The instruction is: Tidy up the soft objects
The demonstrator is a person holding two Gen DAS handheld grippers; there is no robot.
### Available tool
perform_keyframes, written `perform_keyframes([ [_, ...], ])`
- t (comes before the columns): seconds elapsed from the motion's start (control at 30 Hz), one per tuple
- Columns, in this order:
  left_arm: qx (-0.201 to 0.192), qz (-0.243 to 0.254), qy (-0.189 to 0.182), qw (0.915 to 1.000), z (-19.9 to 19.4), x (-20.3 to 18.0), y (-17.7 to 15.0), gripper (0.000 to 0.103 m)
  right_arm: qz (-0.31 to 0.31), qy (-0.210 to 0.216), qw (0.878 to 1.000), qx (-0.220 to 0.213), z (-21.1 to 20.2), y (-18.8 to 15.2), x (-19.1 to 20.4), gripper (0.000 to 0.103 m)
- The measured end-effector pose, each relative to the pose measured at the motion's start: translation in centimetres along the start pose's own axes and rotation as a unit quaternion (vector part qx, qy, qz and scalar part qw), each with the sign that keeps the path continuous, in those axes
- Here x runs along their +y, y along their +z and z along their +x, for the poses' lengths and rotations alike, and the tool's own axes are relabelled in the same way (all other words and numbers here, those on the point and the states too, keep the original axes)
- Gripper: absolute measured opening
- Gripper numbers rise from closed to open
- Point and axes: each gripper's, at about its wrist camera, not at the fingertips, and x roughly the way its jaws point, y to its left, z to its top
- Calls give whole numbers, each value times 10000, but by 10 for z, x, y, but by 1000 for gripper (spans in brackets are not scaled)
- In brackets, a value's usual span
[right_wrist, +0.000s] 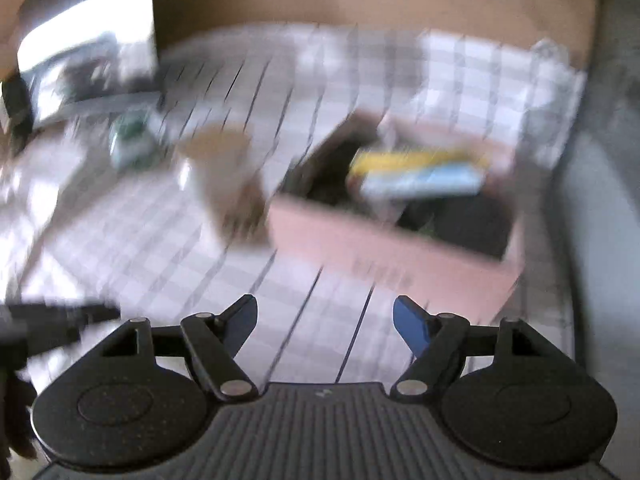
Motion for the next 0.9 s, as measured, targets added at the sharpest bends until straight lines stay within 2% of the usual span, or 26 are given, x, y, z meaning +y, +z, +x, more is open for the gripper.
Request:
perform_keyframes([
  [0.1,-218,147,378,9989,-6,-23,-24,20,-320,168,9992,139,10,-23,7,76],
  [0.2,-423,172,548,9975,-10,-42,-39,20,-434,337,9981,286,21,-34,8,76],
  [0.37,-652,211,896,9936,-10,-61,-49,21,-478,245,9985,142,28,-44,5,93],
  [0.43,-745,183,963,9924,-9,-65,-52,25,-507,134,9986,85,31,-47,5,103],
  [0.6,-1009,116,1167,9880,-9,-73,-62,26,-412,90,9989,-209,32,-53,-2,103],
  [0.67,-1000,268,1269,9865,-8,-80,-62,26,-422,103,9987,-274,35,-52,-3,103],
  [0.77,-989,153,1146,9884,-8,-80,-63,27,-439,118,9983,-354,37,-51,-3,103],
  [0.9,-985,205,1251,9870,-5,-86,-63,27,-563,231,9968,-514,37,-55,-5,103],
])
